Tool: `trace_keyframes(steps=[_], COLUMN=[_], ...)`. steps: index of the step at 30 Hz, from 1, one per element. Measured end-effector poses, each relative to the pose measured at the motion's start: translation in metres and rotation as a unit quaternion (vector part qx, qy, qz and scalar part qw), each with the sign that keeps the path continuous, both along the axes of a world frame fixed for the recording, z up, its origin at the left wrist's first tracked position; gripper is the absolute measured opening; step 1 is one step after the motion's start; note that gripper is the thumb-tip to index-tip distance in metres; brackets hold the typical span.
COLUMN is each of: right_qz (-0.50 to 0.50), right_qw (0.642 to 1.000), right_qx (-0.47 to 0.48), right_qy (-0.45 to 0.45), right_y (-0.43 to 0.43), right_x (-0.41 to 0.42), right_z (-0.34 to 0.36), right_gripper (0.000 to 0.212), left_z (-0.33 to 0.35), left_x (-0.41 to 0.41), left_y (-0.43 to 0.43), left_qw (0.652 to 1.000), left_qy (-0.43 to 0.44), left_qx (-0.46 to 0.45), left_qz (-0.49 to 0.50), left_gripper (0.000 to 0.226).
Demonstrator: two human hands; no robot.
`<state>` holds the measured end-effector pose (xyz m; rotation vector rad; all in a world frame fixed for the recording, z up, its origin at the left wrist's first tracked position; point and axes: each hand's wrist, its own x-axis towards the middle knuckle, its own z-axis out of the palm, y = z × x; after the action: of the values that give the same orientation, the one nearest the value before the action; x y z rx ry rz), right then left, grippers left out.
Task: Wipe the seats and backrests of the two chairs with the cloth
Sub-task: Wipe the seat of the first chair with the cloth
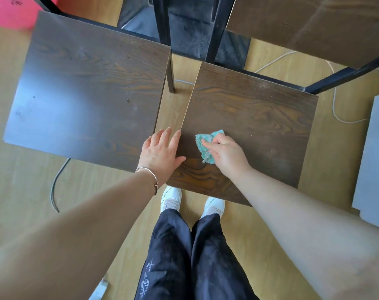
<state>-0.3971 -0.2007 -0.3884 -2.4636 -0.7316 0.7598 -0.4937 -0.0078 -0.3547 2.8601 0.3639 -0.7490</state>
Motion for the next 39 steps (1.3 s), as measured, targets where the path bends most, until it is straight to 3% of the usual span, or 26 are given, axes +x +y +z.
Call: trace_keyframes(steps=[3, 5, 8, 13, 16, 20, 26, 30, 36, 39], right_qz=[0.032, -0.01, -0.073, -0.024, -0.05, -0.152, -0.316, -0.337, -0.358, -0.321], right_qw=[0.998, 0.996, 0.988, 0.987, 0.992, 0.986, 0.947, 0.94, 0.932, 0.944], right_qx=[-0.013, -0.002, 0.009, -0.038, 0.025, 0.068, -0.015, -0.035, 0.052, 0.065], right_qy=[0.052, 0.084, 0.135, 0.152, 0.116, -0.032, -0.059, -0.037, 0.036, 0.045], right_y=[-0.009, -0.014, -0.018, -0.026, -0.032, -0.043, -0.056, -0.06, -0.027, 0.003], right_x=[-0.04, -0.066, -0.096, -0.109, -0.075, 0.043, 0.198, 0.211, 0.186, 0.179], right_z=[0.004, 0.011, 0.021, 0.021, 0.024, 0.028, 0.015, 0.002, -0.004, -0.008], right_gripper=[0.03, 0.022, 0.049, 0.045, 0.016, 0.025, 0.025, 0.023, 0.02, 0.018], left_z=[0.002, 0.004, 0.005, 0.007, 0.006, 0.0, -0.008, -0.009, -0.013, -0.014], left_x=[-0.017, -0.026, -0.034, -0.03, -0.016, 0.018, 0.077, 0.103, 0.11, 0.104], left_y=[-0.008, -0.012, -0.011, -0.007, -0.003, -0.004, -0.017, -0.021, -0.016, -0.012], left_qw=[1.0, 1.0, 1.0, 1.0, 1.0, 0.999, 0.998, 0.997, 0.998, 0.998], left_qy=[0.003, 0.001, 0.006, 0.002, -0.013, -0.029, -0.068, -0.074, -0.064, -0.056], left_qx=[-0.008, -0.01, -0.013, 0.0, 0.008, 0.01, 0.001, -0.001, 0.004, 0.009], left_qz=[-0.004, -0.003, 0.003, 0.005, 0.012, 0.012, 0.01, 0.0, -0.003, 0.0], left_gripper=[0.075, 0.075, 0.075, 0.072, 0.071, 0.072, 0.074, 0.075, 0.076, 0.076])
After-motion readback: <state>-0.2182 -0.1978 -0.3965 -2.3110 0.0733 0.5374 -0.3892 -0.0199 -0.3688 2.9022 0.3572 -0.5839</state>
